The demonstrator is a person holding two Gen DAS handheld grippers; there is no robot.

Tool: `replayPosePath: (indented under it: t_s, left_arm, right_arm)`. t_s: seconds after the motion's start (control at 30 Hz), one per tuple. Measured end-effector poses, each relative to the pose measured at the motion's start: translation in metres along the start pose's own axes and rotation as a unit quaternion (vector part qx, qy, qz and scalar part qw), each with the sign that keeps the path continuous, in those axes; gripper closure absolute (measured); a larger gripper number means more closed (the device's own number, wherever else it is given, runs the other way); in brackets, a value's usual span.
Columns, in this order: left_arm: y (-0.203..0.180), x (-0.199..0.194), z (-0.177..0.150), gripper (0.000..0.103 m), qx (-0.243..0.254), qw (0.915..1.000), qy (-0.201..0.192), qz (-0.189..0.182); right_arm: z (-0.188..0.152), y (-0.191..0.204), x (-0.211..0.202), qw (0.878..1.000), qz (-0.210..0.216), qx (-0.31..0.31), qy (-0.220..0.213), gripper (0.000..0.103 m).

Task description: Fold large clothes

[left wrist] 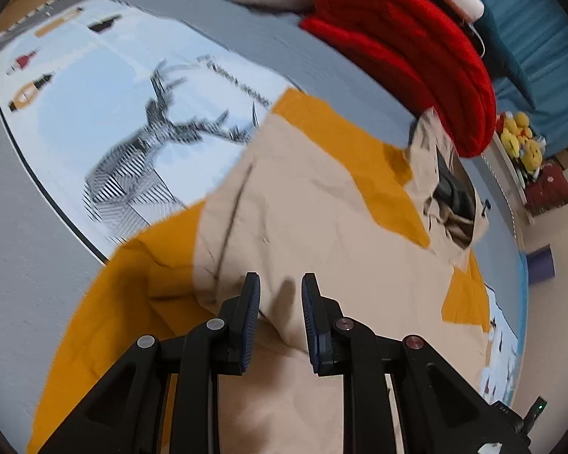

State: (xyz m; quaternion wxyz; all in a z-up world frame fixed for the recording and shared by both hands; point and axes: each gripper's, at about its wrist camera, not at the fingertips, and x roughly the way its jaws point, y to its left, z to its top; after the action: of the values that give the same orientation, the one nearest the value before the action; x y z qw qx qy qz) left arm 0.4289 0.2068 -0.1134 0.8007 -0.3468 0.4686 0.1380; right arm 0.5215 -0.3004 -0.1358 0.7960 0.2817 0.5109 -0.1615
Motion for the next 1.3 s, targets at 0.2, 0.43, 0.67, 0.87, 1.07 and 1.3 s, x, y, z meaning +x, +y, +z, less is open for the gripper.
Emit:
replayPosePath:
  t_s: [0.2,0.43,0.67,0.87,1.07,1.3]
  left_arm:
    - [0.014,0.009,-0.001,0.084,-0.02,0.999,0.018,0.035]
    - [0.0,0.002,-0.001,0.084,0.017,0.9996,-0.003,0.021]
    - [0.005,0.001,0.002,0.084,0.004,0.9998,0.0,0.021]
    - [-0.018,-0.02,-0.005,0.084,0.053,0.998,-0.026,0.019]
    - [-0.042,-0.044,-0.024,0.084,0.112,0.992,-0.055,0.013]
    - [-0.059,-0.069,-0.059,0.084,0.184,0.9785,-0.093,0.015]
  right_arm:
    - [0.001,-0.01,-0.026,0.998,0.003,0.021,-0.059,0.068]
    - [-0.001,0.024,0.04,0.987,0.12,-0.065,0.081,0.067]
    - [-0.001,0.025,0.03,0.991,0.09,-0.081,0.056,0.067]
    - [-0.004,0.028,0.02,0.99,0.07,-0.108,0.055,0.067]
    - [-0.014,0.047,-0.051,0.972,0.083,-0.214,-0.042,0.067]
    - [-0.05,0.055,-0.113,0.941,0.095,-0.305,-0.114,0.067]
